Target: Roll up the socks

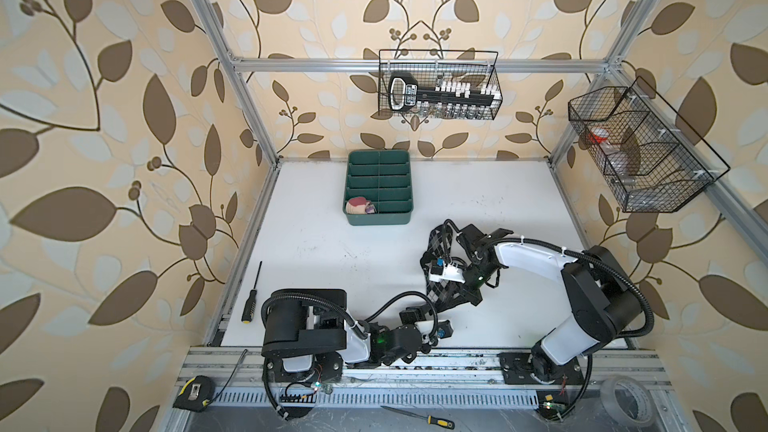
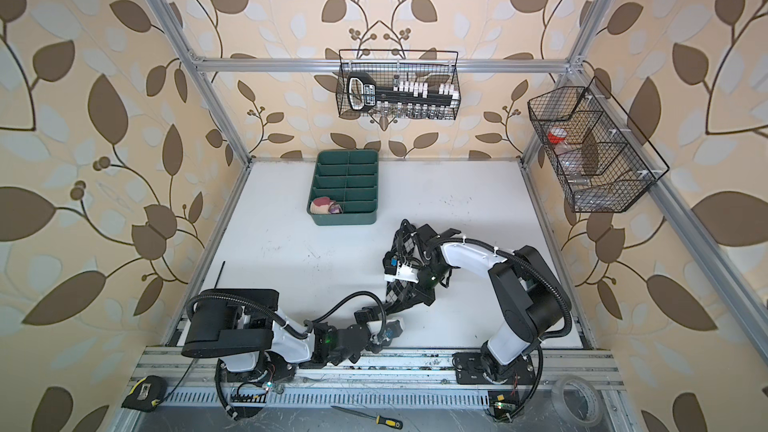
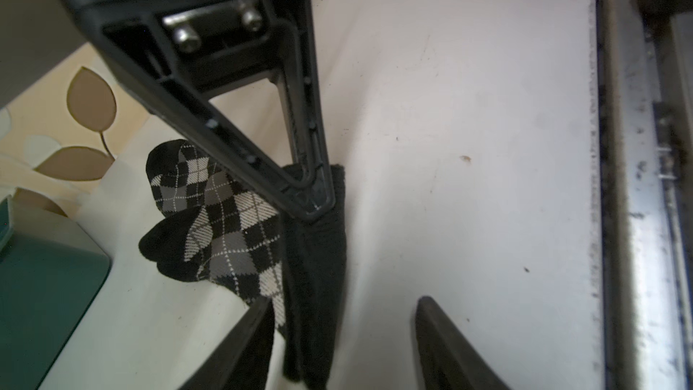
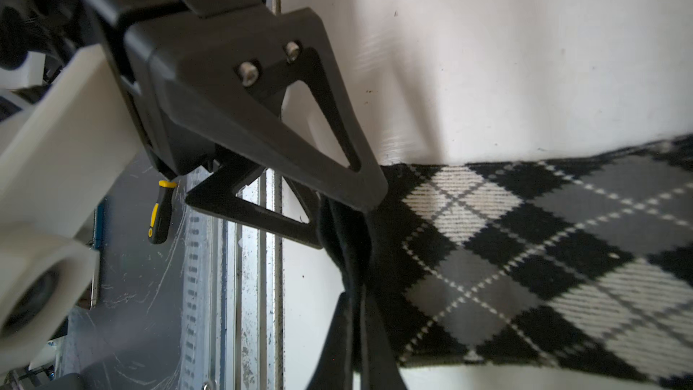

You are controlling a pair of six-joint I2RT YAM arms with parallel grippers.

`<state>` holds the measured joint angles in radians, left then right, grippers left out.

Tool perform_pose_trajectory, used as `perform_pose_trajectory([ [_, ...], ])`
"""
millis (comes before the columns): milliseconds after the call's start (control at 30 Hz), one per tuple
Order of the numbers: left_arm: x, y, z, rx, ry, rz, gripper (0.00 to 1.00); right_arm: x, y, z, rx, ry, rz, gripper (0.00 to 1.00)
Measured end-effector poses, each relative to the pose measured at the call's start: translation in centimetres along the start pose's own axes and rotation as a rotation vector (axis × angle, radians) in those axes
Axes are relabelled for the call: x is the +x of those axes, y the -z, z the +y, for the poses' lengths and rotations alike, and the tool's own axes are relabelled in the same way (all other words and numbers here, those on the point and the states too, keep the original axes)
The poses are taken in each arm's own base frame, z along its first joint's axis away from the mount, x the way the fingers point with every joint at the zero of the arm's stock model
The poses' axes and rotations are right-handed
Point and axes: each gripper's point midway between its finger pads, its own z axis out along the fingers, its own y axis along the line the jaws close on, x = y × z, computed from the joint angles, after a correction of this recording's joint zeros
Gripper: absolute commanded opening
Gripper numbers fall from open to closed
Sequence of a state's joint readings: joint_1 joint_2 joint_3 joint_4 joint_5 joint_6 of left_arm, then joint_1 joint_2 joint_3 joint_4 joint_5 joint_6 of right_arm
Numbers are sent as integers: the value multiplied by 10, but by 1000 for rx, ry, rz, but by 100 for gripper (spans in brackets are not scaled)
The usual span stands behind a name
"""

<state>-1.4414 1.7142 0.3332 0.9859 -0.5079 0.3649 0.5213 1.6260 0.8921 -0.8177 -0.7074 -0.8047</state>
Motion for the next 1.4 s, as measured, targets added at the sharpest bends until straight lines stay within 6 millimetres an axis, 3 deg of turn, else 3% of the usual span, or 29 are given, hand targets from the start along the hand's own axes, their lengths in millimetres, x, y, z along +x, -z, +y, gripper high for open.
perform_pose_trajectory([
  [233,0,-1,-1,-4,20,-5,51,0,0,0,1,1,-1,0],
  [367,7,-5,0,-26,35,4,63,0,0,0,1,1,-1,0],
  [467,8,-5,4,-56,49,-5,64,0,0,0,1,1,-1,0],
  [667,10,-4,7,-76,76,-16,53,0,0,0,1,1,-1,0],
  [1400,13,-6,1,-53,98,-12,34,0,0,0,1,0,0,0],
])
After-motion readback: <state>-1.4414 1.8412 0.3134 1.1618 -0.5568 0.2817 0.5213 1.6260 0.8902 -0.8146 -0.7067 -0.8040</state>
